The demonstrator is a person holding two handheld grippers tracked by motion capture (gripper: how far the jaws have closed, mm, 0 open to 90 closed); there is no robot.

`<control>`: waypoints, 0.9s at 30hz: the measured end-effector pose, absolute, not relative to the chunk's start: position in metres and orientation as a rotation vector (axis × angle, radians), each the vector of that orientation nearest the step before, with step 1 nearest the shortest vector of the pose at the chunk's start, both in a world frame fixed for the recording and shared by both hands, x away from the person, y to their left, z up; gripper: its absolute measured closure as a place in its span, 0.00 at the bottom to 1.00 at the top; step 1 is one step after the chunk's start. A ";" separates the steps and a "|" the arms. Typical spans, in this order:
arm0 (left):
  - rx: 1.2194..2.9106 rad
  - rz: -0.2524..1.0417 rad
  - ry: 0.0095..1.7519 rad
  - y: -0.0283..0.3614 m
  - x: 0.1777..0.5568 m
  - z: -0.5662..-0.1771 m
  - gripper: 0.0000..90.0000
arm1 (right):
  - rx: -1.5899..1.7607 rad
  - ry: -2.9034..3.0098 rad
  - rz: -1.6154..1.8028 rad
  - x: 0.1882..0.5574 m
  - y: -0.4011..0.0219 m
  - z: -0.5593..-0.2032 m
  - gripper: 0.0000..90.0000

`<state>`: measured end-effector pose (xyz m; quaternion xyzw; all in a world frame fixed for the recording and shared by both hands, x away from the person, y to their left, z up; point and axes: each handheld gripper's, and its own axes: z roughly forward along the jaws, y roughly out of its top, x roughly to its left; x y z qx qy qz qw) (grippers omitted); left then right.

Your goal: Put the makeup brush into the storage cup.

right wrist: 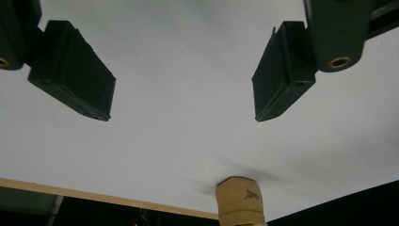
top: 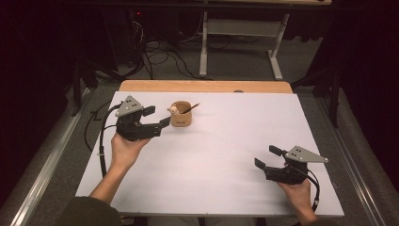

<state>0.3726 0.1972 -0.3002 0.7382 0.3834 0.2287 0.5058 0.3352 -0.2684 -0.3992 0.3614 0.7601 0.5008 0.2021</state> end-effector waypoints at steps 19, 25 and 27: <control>1.765 0.487 0.910 0.196 0.361 -0.303 0.32 | 1.009 2.115 1.391 0.335 -0.269 -0.399 0.26; 1.773 0.489 0.915 0.198 0.359 -0.305 0.32 | 1.013 2.113 1.390 0.335 -0.269 -0.399 0.26; 1.774 0.495 0.919 0.197 0.357 -0.306 0.32 | 1.013 2.114 1.391 0.335 -0.269 -0.399 0.26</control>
